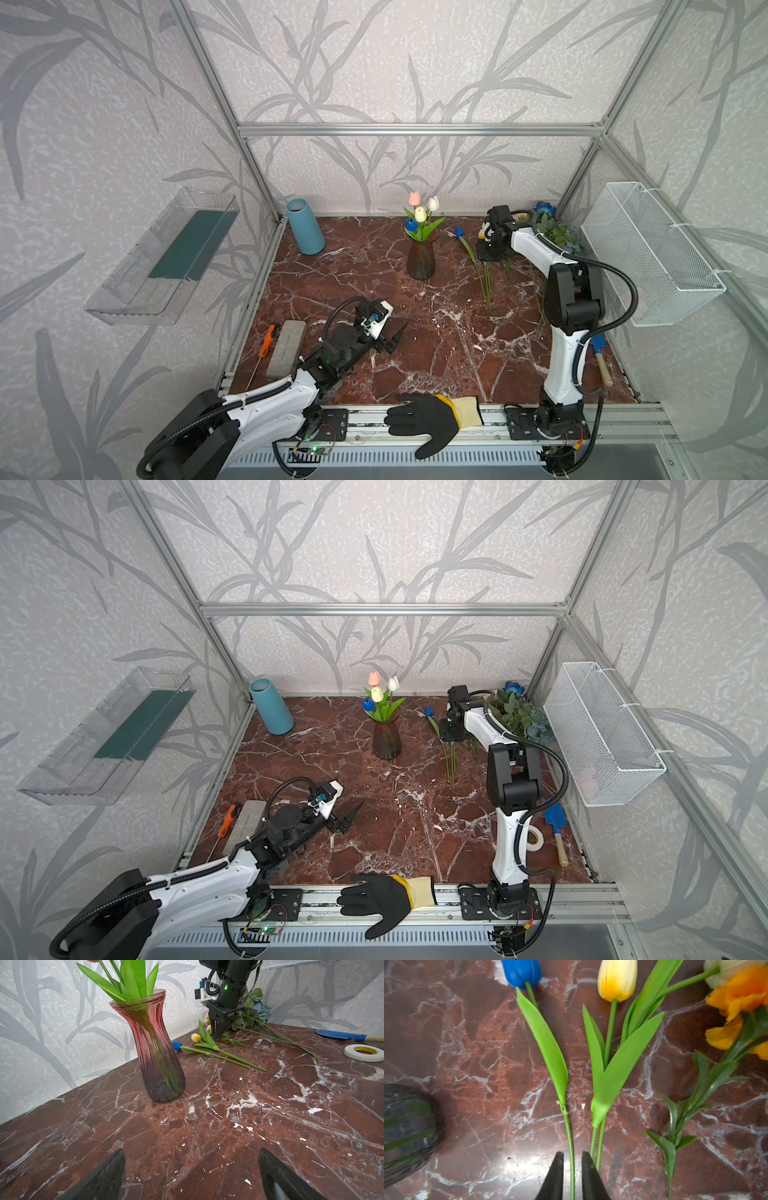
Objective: Arrange the flowers into the vase
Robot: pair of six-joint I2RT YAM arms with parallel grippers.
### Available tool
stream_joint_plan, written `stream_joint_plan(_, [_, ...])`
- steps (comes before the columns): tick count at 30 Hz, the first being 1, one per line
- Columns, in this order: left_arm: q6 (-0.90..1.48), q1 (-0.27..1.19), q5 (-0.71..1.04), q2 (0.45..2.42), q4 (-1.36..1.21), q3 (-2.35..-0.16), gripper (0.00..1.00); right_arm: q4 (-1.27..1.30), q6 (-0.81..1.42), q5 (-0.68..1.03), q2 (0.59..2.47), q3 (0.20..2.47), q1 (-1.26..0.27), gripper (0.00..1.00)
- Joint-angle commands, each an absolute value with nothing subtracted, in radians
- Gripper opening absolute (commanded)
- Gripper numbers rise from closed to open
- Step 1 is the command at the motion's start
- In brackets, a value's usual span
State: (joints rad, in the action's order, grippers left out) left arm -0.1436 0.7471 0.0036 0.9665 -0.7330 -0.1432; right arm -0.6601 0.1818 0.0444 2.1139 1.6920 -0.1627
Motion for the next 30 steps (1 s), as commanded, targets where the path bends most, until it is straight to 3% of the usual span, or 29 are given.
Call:
stream_joint_plan(1, [-0.163, 0.753, 0.003, 0.966, -0.746, -0.173, 0.99, -0.698, 0.166, 0.028, 2.171, 1.716, -0.164, 0.19])
stream_joint_plan(22, [-0.167, 0.755, 0.009, 0.976, -0.745, -0.177, 0.99, -0.781, 0.206, -0.066, 2.304, 1.824, -0.16, 0.18])
stream_joint_plan(30, [-0.167, 0.759, 0.011, 0.974, -0.745, -0.177, 0.99, -0.777, 0.212, -0.062, 2.283, 1.805, -0.159, 0.06])
